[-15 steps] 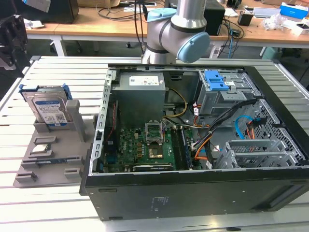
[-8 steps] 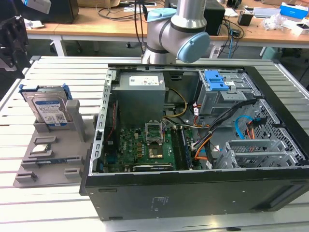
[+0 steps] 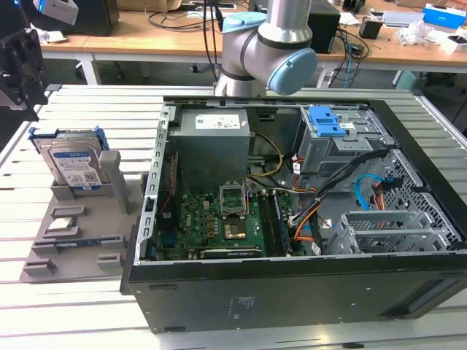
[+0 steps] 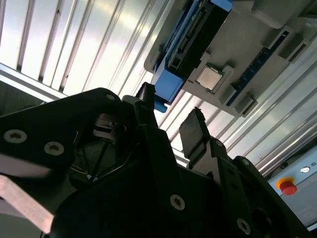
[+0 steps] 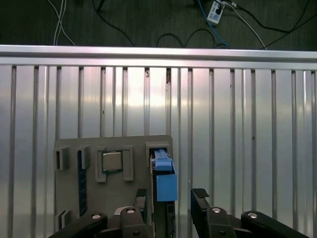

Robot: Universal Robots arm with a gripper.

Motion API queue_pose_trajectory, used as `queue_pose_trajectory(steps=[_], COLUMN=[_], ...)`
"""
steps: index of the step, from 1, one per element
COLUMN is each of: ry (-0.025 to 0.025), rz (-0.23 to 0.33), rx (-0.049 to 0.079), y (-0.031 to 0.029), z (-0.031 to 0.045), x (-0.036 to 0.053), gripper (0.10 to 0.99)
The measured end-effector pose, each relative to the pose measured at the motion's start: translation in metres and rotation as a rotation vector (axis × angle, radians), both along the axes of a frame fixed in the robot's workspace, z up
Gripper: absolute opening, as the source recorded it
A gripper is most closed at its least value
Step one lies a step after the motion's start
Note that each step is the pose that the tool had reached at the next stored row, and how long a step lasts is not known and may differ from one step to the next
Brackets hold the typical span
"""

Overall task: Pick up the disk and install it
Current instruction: 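Pick up the disk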

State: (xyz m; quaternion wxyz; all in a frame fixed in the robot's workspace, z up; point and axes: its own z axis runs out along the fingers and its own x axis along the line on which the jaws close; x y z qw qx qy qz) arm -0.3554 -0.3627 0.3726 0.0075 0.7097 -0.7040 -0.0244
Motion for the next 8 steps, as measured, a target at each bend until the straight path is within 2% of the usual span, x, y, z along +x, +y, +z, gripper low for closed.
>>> queue_pose_trajectory(steps=[8], ry=[0.0001], rz=[0.0], rx=[0.0], y=[0.0], z=[-0.0106], x=[0.0], gripper=[0.478])
